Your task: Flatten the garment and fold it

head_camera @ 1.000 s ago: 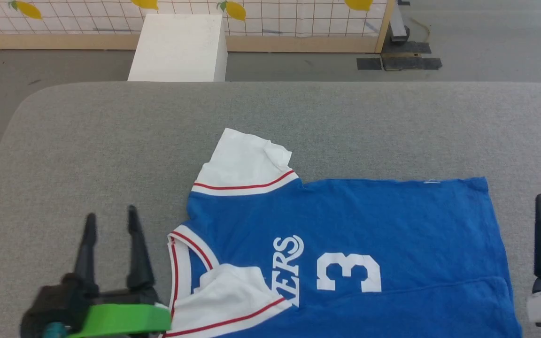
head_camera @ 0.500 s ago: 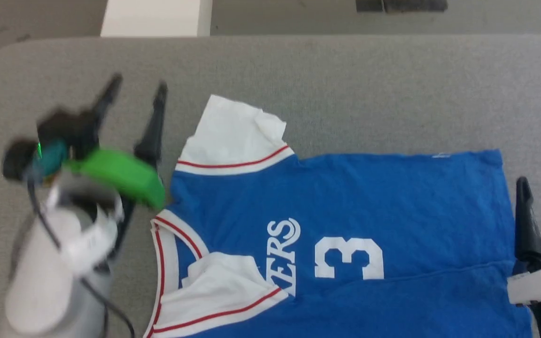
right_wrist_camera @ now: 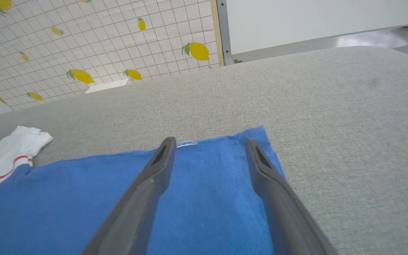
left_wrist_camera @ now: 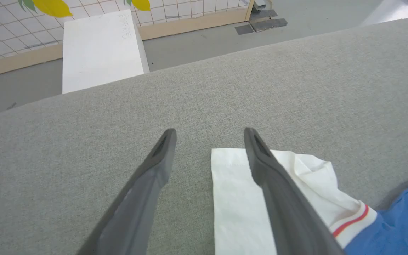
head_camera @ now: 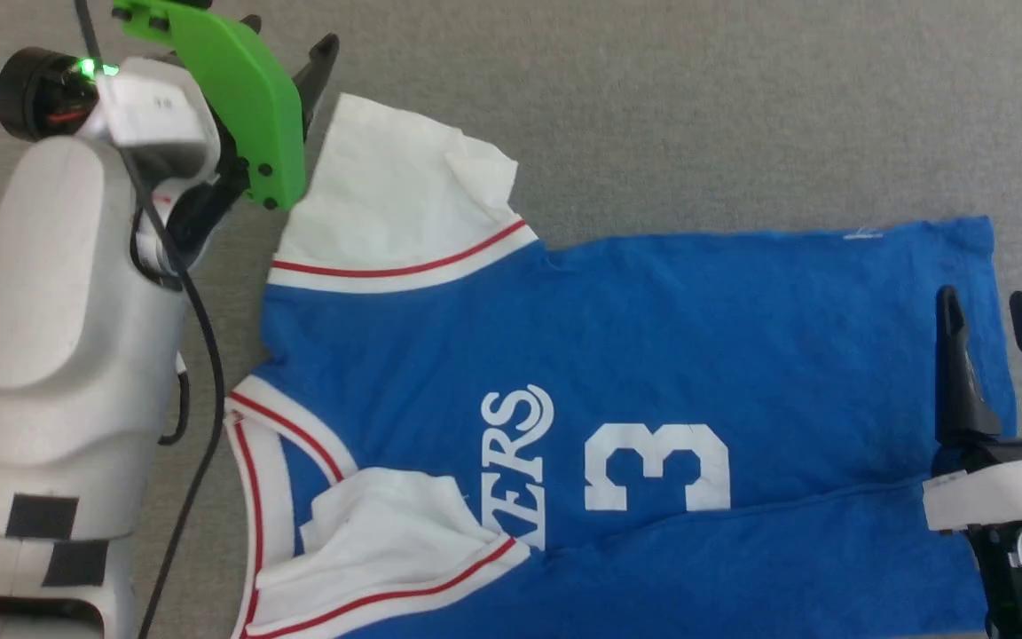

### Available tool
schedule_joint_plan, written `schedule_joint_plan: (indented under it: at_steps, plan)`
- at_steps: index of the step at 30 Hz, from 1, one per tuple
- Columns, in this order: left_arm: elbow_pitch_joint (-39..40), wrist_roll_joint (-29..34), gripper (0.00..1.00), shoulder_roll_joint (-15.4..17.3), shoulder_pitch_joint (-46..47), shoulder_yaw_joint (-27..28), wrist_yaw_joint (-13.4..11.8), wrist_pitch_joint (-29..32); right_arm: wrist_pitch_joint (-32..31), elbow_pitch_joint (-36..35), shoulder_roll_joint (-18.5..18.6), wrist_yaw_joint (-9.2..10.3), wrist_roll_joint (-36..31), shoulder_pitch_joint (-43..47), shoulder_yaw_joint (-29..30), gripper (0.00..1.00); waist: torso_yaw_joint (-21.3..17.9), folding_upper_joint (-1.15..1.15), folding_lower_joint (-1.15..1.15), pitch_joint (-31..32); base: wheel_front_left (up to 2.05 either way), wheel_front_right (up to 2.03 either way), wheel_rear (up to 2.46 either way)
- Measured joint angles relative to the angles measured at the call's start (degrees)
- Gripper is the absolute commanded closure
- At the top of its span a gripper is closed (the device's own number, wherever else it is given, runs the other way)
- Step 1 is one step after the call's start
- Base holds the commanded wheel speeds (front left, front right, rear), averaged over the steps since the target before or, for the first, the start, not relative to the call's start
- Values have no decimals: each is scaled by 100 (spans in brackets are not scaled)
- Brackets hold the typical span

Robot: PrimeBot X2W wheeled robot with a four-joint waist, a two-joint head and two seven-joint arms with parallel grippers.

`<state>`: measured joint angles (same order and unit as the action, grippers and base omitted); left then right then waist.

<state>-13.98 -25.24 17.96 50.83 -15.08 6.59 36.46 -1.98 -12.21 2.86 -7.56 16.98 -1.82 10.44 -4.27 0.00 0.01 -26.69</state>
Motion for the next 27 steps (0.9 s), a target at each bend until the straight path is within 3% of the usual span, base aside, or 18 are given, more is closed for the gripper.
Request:
schedule_joint_plan:
  at_steps: [9, 11, 12, 20, 27]
  plan:
    - [-573, -441, 0, 75, 163, -42, -96, 1180, 59, 230, 0, 0, 67, -144, -36, 0, -298, 0, 0, -542, 0, 0, 0]
    - [-541, -449, 70, 120, 196, -48, -111, 1192, 77, 248, 1, 0, 68, -194, -41, 0, -330, 0, 0, -595, 0, 0, 0]
    - [-530, -449, 100, 140, 202, -44, -111, 1169, 79, 257, 0, 0, 74, -223, -43, 0, -345, 0, 0, -619, 0, 0, 0]
    - [-444, -613, 100, 124, 83, -96, -48, 868, -271, 109, 56, 0, -122, -566, -43, 0, -321, 0, -1, -556, 0, 0, 0]
    - [-292, -782, 100, 89, -221, -266, 29, 413, -1794, -23, 659, 1, 119, -1442, 208, 0, -171, 0, -1, -311, 0, 0, 0]
